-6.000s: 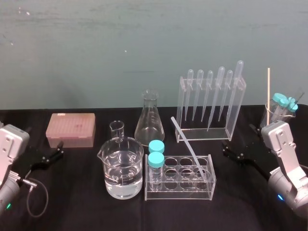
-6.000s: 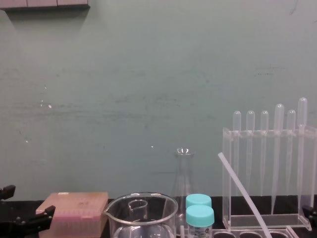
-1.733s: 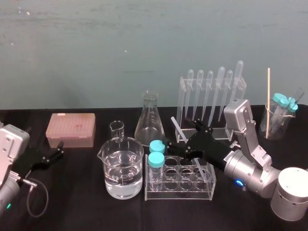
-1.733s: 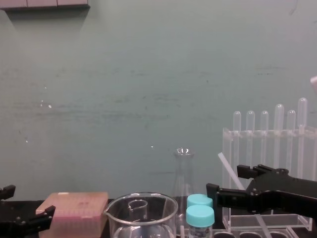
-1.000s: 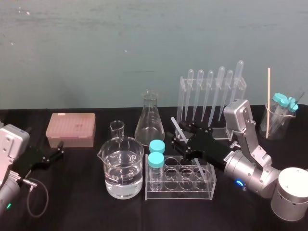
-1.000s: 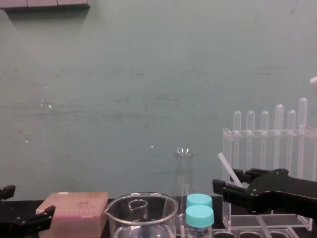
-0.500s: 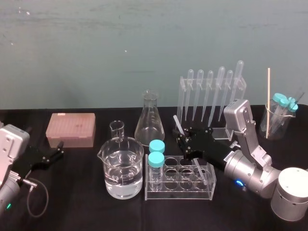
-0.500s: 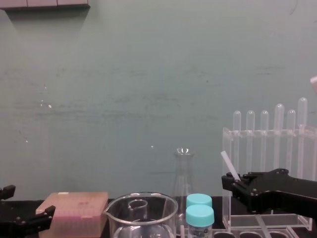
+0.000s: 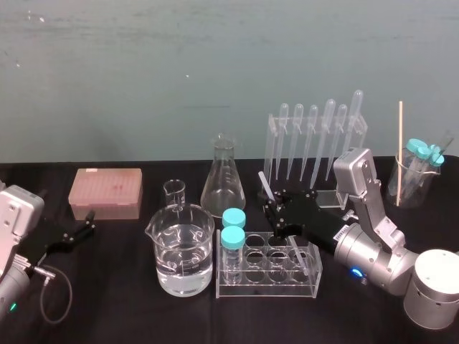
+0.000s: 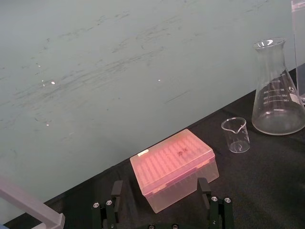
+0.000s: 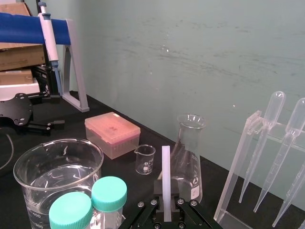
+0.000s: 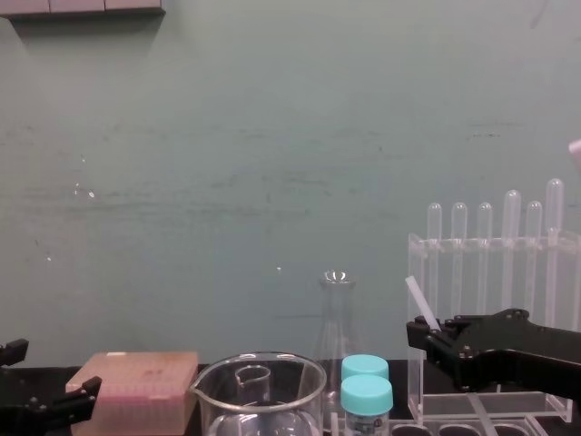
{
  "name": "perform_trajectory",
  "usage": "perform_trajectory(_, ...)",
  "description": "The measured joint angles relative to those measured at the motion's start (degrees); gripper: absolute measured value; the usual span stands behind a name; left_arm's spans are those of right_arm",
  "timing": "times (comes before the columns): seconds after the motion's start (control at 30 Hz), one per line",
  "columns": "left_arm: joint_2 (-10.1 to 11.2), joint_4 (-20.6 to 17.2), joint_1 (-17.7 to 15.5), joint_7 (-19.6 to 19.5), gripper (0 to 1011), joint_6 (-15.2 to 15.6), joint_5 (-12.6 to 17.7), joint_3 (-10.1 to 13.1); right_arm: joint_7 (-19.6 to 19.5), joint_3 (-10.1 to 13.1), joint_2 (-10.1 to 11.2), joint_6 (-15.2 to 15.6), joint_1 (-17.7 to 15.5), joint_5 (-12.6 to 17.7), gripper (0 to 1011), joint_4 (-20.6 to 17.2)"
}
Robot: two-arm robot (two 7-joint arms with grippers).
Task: Pick up the stirring rod with one hand, then place it down.
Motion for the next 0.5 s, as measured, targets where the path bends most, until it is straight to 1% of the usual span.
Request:
perform_trajectory(0.17, 0.00, 0.00, 0.00, 0.00, 1000, 0.00, 0.00, 0.00, -0.03, 0.32, -0.08, -0.13, -0.11, -0.29, 67, -0.06)
perform_trajectory(0.33, 0.00, 0.00, 0.00, 0.00, 1000, 0.00, 0.00, 0.00, -1.10, 1.75, -0.62, -2.09, -0.98, -1.49, 67, -0.70)
perform_trajectory(0.37, 0.00, 0.00, 0.00, 0.00, 1000, 0.00, 0.00, 0.00, -1.80, 2.31, -0.84, -3.73, -1.33, -2.23, 67, -1.05)
perform_trajectory(0.4, 0.00, 0.00, 0.00, 0.00, 1000, 0.00, 0.00, 0.00, -2.15, 2.66, -0.99, -4.56, -1.51, -2.51, 67, -1.23)
perform_trajectory(0.47, 0.00, 0.00, 0.00, 0.00, 1000, 0.00, 0.00, 0.00, -3.25, 4.35, -1.81, -9.13, -2.20, -3.19, 67, -1.81)
perform_trajectory(0.5, 0.00, 0.00, 0.00, 0.00, 1000, 0.00, 0.00, 0.00, -3.25, 4.35, -1.81, -9.13, -2.20, -3.19, 67, -1.81)
